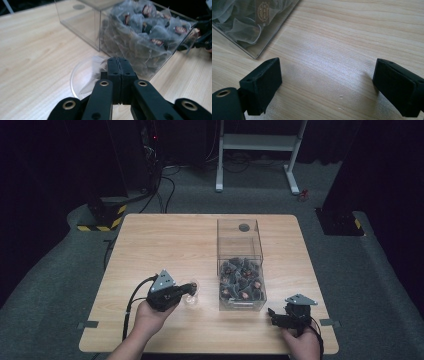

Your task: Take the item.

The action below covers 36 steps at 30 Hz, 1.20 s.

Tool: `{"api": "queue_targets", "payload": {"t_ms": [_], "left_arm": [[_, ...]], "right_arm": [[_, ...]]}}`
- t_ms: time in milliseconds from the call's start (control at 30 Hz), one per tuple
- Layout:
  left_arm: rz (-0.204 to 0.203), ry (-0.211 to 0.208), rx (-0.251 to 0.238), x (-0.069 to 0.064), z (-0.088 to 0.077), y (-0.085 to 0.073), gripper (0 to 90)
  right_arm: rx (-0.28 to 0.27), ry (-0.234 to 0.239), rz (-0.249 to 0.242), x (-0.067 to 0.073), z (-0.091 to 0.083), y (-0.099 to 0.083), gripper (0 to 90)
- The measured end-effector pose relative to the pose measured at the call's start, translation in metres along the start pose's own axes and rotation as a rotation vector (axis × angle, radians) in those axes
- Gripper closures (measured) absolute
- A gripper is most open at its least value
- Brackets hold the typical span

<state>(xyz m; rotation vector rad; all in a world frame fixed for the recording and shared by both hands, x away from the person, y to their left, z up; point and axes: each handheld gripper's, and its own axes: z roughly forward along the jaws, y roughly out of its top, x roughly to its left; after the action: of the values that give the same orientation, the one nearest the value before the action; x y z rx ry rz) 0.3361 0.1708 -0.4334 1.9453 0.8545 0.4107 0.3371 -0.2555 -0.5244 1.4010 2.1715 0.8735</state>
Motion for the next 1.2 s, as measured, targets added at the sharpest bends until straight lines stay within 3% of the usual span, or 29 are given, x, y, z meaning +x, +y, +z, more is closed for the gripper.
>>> {"api": "queue_targets", "payload": {"t_ms": [233,500,533,600,700,1200], "left_arm": [[0.004,0.015,0.034,0.001,0.002,-0.004,89.1],[-0.005,0.022,0.036,0.000,0.002,-0.008,88.1],[-0.015,0.012,0.031,0.001,0.002,-0.008,85.4],[-0.036,-0.011,0.001,0.004,0.000,-0.008,69.1],[-0.057,0.000,-0.019,0.006,-0.003,-0.006,56.8],[-0.063,0.042,-0.030,0.014,-0.011,-0.006,23.0]], "right_arm": [[0.000,0.000,0.000,0.000,0.000,0.000,8.4],[0.000,0.000,0.000,0.000,0.000,0.000,8.4],[0.000,0.000,0.000,0.000,0.000,0.000,8.4],[0.000,0.000,0.000,0.000,0.000,0.000,8.4],[0.000,0.000,0.000,0.000,0.000,0.000,8.4],[0.000,0.000,0.001,0.000,0.000,0.000,8.4]]}}
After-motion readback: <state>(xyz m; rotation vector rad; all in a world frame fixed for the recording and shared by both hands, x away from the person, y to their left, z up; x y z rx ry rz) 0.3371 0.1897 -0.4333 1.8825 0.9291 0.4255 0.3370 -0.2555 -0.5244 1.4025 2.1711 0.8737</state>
